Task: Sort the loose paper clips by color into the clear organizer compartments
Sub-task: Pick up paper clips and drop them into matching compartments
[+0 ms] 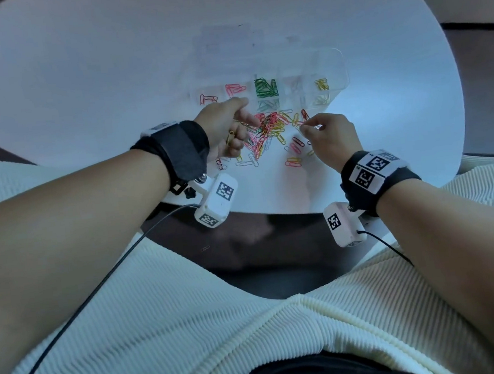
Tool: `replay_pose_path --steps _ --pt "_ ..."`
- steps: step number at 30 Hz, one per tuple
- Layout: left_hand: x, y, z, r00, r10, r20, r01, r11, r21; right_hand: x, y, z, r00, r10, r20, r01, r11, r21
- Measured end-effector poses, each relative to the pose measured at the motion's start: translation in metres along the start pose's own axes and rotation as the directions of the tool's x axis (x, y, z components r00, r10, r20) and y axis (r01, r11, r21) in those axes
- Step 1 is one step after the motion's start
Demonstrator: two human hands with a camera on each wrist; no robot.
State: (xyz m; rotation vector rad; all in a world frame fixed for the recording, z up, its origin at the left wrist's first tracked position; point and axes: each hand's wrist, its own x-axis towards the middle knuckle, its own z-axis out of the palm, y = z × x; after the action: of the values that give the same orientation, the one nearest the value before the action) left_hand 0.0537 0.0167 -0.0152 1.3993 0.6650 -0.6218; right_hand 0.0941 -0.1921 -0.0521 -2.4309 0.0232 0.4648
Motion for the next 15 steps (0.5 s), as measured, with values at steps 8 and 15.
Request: replay_pose_path --steps 8,15 --pt "0.004 -0.005 -0.001 0.971 0.201 -0.127 -0.086 0.796 0.599 0.005 0.000 -0.009 0.999 -0.018 0.033 0.019 1.000 -0.023" --pt "0.008 -0.019 -0.002 0.962 0.271 0.031 -0.146 0.418 0.897 0.000 -0.002 -0.004 0.985 -0.019 0.172 0.052 0.980 -0.190"
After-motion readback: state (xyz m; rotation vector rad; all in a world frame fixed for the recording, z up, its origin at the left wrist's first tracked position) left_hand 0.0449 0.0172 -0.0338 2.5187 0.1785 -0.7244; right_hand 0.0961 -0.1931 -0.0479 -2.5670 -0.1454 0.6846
